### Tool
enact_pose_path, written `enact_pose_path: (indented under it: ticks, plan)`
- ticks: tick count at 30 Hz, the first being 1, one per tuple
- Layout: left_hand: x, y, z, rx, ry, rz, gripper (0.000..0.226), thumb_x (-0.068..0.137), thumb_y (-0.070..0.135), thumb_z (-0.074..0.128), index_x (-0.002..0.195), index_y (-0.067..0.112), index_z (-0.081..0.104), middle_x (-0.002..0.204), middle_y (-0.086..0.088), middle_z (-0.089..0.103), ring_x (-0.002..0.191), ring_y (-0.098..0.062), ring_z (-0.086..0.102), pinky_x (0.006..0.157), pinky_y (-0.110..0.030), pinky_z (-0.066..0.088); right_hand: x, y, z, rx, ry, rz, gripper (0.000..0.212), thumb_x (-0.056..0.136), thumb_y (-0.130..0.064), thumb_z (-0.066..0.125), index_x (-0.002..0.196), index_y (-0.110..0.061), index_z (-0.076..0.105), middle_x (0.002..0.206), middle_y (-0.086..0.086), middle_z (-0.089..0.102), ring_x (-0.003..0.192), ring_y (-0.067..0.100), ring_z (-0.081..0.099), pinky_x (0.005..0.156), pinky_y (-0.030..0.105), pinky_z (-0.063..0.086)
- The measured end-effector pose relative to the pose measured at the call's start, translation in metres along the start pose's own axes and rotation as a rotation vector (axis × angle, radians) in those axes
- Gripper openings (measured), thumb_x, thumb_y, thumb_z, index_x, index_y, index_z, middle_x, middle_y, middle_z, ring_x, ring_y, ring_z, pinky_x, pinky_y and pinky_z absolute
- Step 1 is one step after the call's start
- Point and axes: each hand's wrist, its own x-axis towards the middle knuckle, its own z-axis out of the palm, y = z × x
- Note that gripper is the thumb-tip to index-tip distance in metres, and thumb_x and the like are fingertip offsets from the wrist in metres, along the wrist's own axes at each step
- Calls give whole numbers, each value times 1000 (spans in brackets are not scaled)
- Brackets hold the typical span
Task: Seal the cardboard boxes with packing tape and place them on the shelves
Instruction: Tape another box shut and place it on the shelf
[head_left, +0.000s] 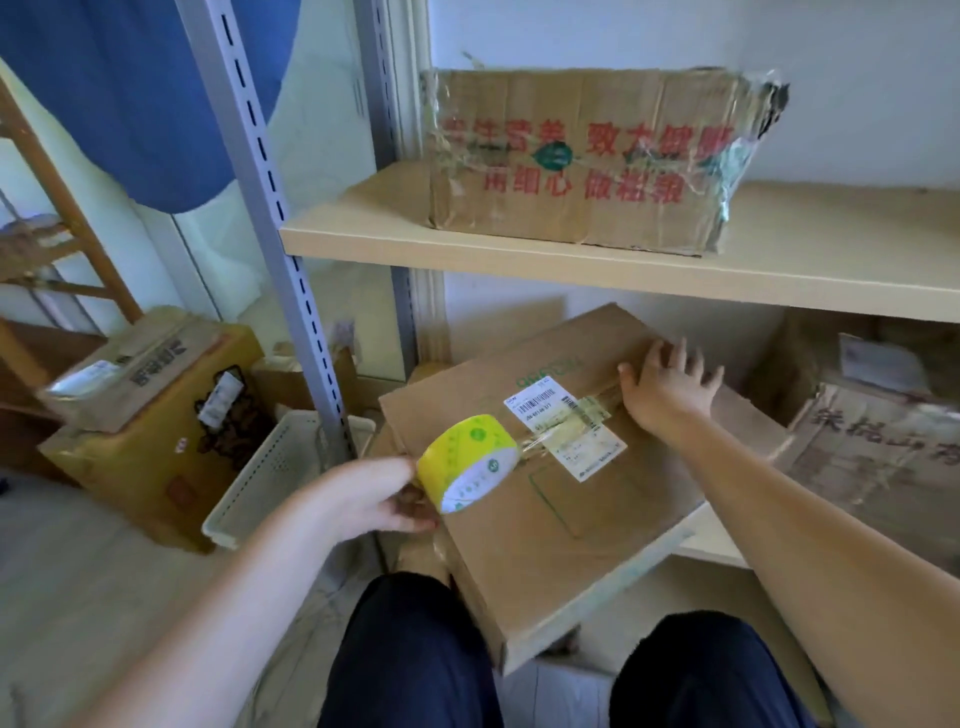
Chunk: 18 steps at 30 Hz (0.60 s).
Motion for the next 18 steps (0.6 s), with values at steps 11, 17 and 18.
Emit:
enact_pose_path:
  ticks: [11, 17, 18]
  plan:
    - [-44, 26, 24, 289, 92, 551, 56, 94, 58, 54, 61, 13, 63, 65, -5, 67, 71, -12, 61, 77, -18, 42, -66, -89, 41, -39, -88, -505, 73, 100, -54, 29, 159, -24, -1, 165, 8, -11, 152, 22, -12, 121, 47, -10]
    - [-61, -12, -54, 516, 187, 443, 57, 93, 50, 60, 50, 16, 44, 42, -1, 52, 44, -11, 53, 55, -19, 43, -55, -94, 34, -16, -159, -477, 76, 96, -69, 11, 158, -28, 0, 165, 3, -12, 152, 20, -11, 122, 45, -8]
    - [-54, -28, -56, 538, 181, 386, 56, 92, 53, 60, 53, 15, 46, 44, -1, 54, 45, -12, 54, 53, -21, 43, -55, -94, 34, -20, -161, -481, 76, 96, -69, 11, 158, -28, 0, 165, 3, -12, 152, 20, -11, 123, 45, -8]
